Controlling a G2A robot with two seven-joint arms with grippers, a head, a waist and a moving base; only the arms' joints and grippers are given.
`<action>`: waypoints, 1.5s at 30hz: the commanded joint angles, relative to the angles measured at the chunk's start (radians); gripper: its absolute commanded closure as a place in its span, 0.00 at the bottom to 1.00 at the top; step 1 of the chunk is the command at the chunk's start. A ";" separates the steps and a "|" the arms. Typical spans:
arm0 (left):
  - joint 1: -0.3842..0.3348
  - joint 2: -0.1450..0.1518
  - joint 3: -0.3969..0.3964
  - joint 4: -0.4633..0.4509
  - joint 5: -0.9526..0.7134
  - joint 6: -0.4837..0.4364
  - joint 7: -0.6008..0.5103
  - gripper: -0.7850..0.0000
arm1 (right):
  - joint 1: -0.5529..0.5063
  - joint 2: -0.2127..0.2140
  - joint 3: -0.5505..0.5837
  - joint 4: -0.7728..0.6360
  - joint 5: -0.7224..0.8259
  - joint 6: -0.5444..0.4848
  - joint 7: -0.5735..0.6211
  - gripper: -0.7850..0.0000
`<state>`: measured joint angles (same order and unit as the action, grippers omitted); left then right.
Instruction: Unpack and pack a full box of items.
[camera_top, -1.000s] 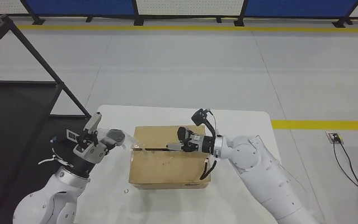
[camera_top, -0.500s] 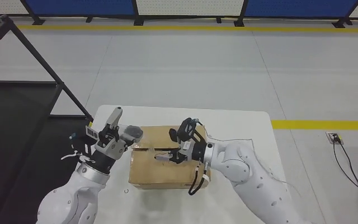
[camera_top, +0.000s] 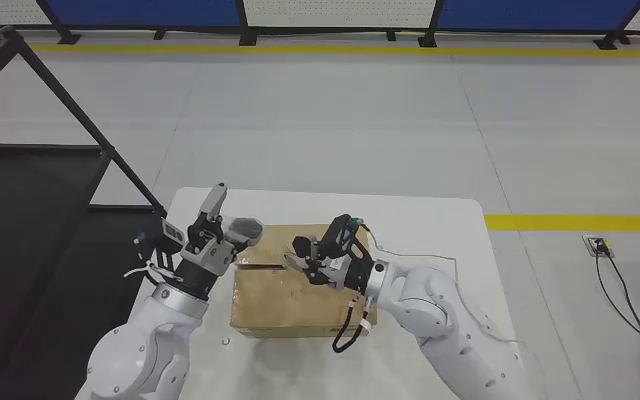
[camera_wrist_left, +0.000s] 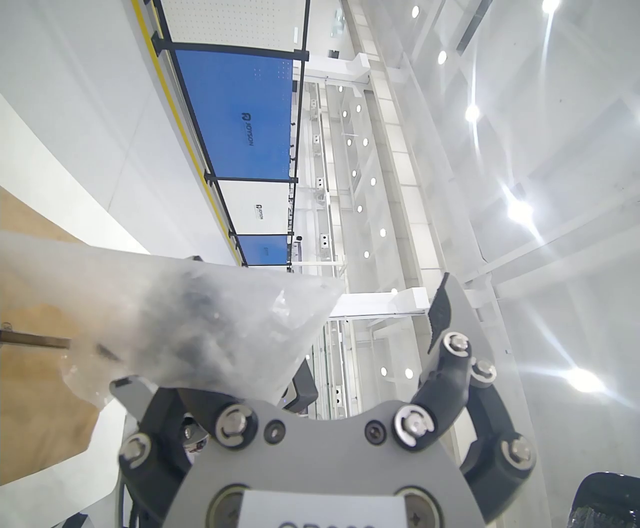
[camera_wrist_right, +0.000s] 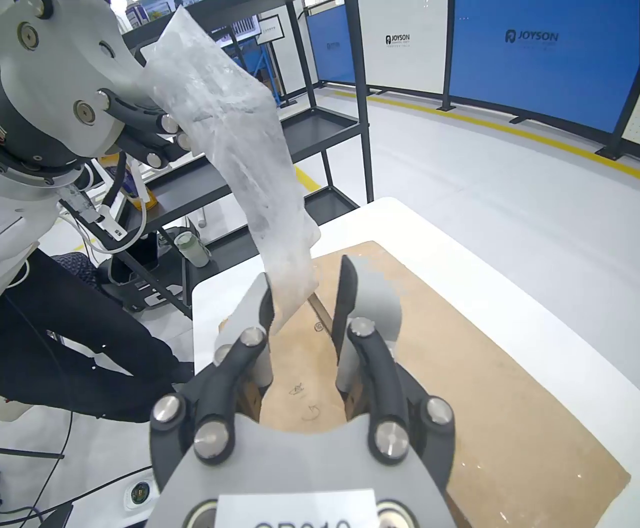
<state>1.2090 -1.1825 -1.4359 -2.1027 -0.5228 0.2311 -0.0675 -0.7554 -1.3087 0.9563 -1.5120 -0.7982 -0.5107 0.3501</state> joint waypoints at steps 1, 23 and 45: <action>-0.002 -0.001 -0.001 0.000 -0.001 0.001 0.002 0.00 | 0.000 0.000 0.005 0.002 -0.002 -0.011 -0.011 1.00; 0.126 0.012 -0.138 0.026 0.082 0.010 -0.114 0.00 | 0.012 0.032 0.170 -0.115 0.188 0.114 0.290 1.00; 0.226 0.023 -0.356 0.126 0.065 -0.072 -0.175 0.00 | 0.151 0.054 0.152 -0.177 0.372 0.566 1.096 1.00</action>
<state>1.4336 -1.1594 -1.7908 -1.9816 -0.4606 0.1631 -0.2431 -0.6027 -1.2543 1.1083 -1.6878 -0.4237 0.0564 1.4507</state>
